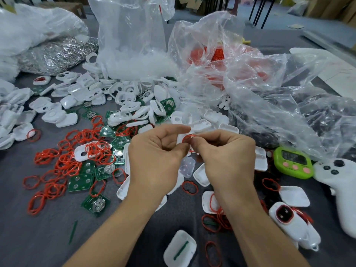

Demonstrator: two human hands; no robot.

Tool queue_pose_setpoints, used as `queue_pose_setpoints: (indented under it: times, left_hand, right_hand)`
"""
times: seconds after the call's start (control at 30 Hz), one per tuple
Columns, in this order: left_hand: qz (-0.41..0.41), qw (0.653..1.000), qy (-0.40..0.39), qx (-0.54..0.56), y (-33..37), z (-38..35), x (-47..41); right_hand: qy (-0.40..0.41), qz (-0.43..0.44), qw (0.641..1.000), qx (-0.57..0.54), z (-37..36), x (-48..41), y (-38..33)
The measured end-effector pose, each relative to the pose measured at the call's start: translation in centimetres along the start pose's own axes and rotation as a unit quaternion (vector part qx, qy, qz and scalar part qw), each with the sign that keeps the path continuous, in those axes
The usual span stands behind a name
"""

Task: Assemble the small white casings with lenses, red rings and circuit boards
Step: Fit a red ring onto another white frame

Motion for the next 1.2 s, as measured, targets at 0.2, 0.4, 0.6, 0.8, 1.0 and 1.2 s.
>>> queue_pose_setpoints:
  times: [0.2, 0.4, 0.6, 0.8, 1.0, 1.2]
  left_hand:
    - [0.004, 1.0, 0.004, -0.021, -0.5, 0.0, 0.2]
    - [-0.01, 0.999, -0.01, -0.052, -0.4, 0.2, 0.2]
    - [-0.03, 0.996, -0.001, -0.079, 0.0, 0.6, 0.4]
    - [-0.037, 0.991, 0.011, -0.13, -0.5, 1.3, 0.2]
    - [0.023, 0.996, -0.009, -0.08, -0.9, 1.2, -0.3]
    - [0.116, 0.988, -0.076, 0.072, -0.9, 0.9, -0.6]
  right_hand:
    - [0.004, -0.015, 0.999, -0.042, -0.5, 0.2, 0.5]
    - [-0.018, -0.058, 0.992, -0.109, -1.0, 0.3, 0.9]
    - [-0.073, -0.106, 0.98, -0.149, -1.4, 0.2, 1.1]
    - [-0.145, -0.133, 0.972, -0.129, -1.9, 0.0, 1.2]
    - [-0.162, -0.102, 0.979, -0.07, -1.5, -0.8, 1.3]
    - [-0.198, -0.044, 0.978, -0.045, -0.6, -1.6, 0.4]
Point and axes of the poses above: each hand's wrist, its own x-axis away from the middle knuckle, its own z-axis out of the back of the hand, y = z × x, the point moved 6 cm from there along -x, towards the middle knuckle, and after that the axes turned 4 degrees about -z, right-handed, at the moved point
